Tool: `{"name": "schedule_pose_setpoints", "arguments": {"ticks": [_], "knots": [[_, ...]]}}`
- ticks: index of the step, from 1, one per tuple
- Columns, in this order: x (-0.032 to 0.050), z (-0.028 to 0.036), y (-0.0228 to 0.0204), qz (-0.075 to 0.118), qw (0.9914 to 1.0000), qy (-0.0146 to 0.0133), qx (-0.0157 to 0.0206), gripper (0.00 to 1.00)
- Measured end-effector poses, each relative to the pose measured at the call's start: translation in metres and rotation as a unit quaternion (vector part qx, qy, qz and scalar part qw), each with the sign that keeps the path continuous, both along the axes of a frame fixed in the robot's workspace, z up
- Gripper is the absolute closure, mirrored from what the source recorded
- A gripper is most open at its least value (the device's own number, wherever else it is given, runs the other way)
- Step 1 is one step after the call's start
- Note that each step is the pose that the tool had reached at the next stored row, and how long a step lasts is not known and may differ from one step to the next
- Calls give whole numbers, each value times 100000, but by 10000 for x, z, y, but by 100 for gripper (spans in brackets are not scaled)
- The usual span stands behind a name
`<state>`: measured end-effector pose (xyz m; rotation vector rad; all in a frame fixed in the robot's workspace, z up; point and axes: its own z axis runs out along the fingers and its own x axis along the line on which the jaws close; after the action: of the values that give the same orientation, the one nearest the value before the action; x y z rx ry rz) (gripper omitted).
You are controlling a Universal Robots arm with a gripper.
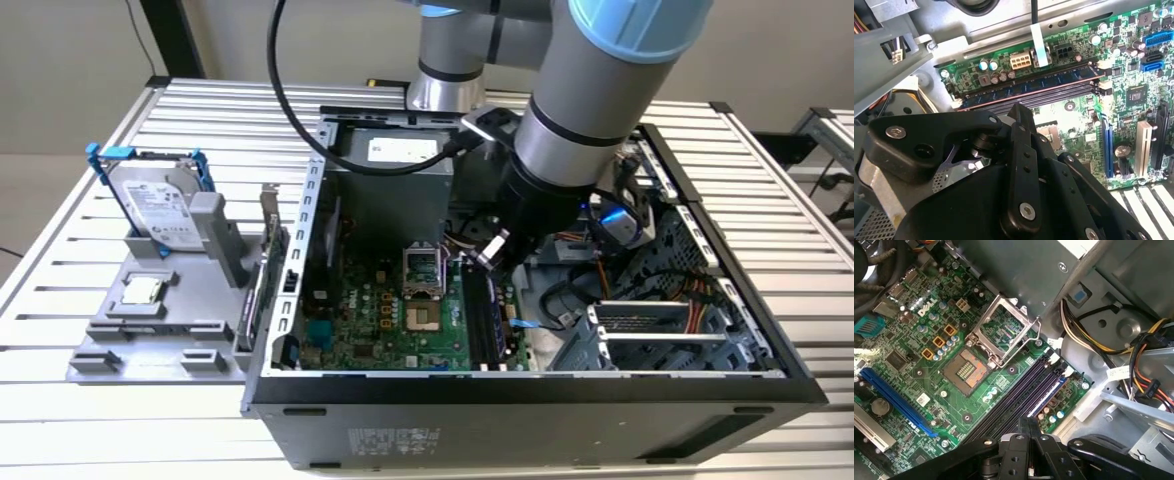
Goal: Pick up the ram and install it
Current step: 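Press down the ram until it locks into place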
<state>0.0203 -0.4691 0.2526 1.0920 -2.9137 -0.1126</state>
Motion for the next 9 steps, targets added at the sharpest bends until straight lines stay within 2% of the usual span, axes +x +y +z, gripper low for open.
{"name": "schedule_pose_setpoints", "arguments": {"ticks": [9], "knots": [[25, 0, 0, 90, 100000, -1, 1, 100]]}}
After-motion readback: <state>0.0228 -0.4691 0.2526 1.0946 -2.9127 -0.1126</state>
